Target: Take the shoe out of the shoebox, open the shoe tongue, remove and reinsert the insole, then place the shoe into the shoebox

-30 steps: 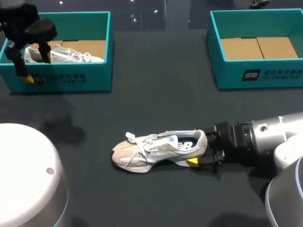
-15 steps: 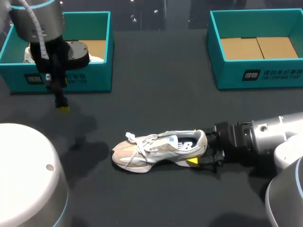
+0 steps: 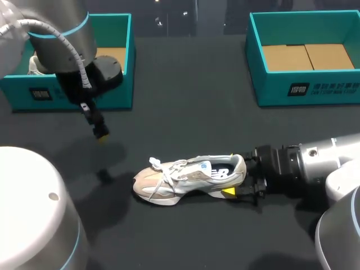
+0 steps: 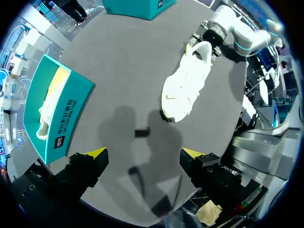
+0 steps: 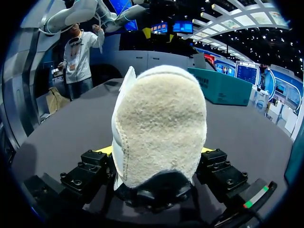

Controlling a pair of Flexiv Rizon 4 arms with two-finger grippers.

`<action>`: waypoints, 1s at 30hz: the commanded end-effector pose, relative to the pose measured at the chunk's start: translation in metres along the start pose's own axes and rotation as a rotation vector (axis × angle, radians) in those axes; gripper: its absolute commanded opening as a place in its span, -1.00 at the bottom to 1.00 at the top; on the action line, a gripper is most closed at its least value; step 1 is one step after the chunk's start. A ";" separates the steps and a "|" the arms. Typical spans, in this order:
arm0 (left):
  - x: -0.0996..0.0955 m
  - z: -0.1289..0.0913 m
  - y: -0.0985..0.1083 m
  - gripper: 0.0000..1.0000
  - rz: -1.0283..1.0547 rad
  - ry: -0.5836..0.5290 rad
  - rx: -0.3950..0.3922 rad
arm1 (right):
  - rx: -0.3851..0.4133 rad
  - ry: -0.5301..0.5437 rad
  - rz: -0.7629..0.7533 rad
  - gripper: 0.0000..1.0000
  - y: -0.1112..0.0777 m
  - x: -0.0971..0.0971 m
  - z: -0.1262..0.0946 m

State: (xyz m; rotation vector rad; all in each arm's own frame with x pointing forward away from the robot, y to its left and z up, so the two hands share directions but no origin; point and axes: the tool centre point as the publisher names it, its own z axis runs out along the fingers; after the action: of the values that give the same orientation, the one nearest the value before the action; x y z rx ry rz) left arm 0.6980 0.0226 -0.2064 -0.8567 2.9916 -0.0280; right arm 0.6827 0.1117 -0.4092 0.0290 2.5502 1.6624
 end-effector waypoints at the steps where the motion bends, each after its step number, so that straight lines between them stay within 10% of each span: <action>1: 0.000 0.000 0.005 1.00 0.002 -0.001 0.008 | 0.005 -0.001 0.000 -1.00 0.001 0.001 -0.001; 30: 0.109 0.039 -0.091 1.00 -0.866 0.000 -0.151 | 0.005 -0.001 0.000 -1.00 0.001 0.001 -0.001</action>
State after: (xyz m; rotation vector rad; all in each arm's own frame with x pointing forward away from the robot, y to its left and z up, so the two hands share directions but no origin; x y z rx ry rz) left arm 0.6500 -0.0956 -0.2407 -2.0335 2.4027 0.0452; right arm 0.6826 0.1118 -0.4092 0.0289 2.5502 1.6626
